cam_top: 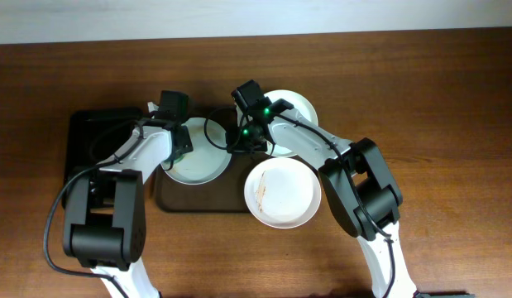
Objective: Clean dirty plates on tray and stack at the side
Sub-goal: 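Scrub the plate surface with the sponge in circles, left gripper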
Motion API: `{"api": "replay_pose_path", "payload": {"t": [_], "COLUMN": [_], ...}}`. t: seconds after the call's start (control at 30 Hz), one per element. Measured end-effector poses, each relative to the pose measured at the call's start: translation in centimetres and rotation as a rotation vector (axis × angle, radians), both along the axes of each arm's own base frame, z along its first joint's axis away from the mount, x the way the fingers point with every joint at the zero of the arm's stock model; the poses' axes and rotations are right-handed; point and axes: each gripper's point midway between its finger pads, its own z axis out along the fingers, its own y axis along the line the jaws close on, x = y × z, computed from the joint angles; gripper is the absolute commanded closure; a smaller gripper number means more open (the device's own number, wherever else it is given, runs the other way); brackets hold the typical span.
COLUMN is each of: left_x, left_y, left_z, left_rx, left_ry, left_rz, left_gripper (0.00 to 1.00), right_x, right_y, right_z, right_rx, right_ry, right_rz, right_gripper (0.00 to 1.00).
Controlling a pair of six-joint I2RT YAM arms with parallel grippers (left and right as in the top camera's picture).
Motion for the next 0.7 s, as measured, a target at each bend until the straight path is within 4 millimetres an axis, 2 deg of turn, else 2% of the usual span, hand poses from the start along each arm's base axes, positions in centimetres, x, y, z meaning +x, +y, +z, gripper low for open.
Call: {"api": "replay_pose_path", "payload": {"t": [0.2,0.27,0.33,0.47,0.6,0.7], "left_x": [-0.2,1.0,1.9,1.6,1.8,2.5], "left_y": [-0.7,-2.1,-4.6,-8.8,-11.0,-11.7], "left_z": [-0.1,0.0,0.0,0.1,0.1,0.2], "left_rx": [-0.087,-0.168,-0.289,-0.51,-0.636,-0.668], "left_ry": [0.038,-0.006,-0.048,-0.052,-0.09,-0.136], "left_rz": [-0.105,-0.166,-0.254,-0.371,-0.433,-0.462], "left_gripper": [1.0,0.99,1.0,0.99,0.99,0.99], "right_x": [0.0,0.0,0.0,0.0,-0.1,-0.1], "right_y": [0.0,0.0,0.0,0.0,0.0,0.0], "right_z": [0.0,0.0,0.0,0.0,0.0,0.0], "right_rx": [0.0,0.0,0.0,-0.001,-0.002,-0.002], "right_ry": [0.001,0.0,0.0,0.001,0.002,0.002], "right_rz": [0.0,0.0,0.0,0.0,0.001,0.0], "right_gripper": [0.96,0.96,0.96,0.96,0.96,0.96]}}
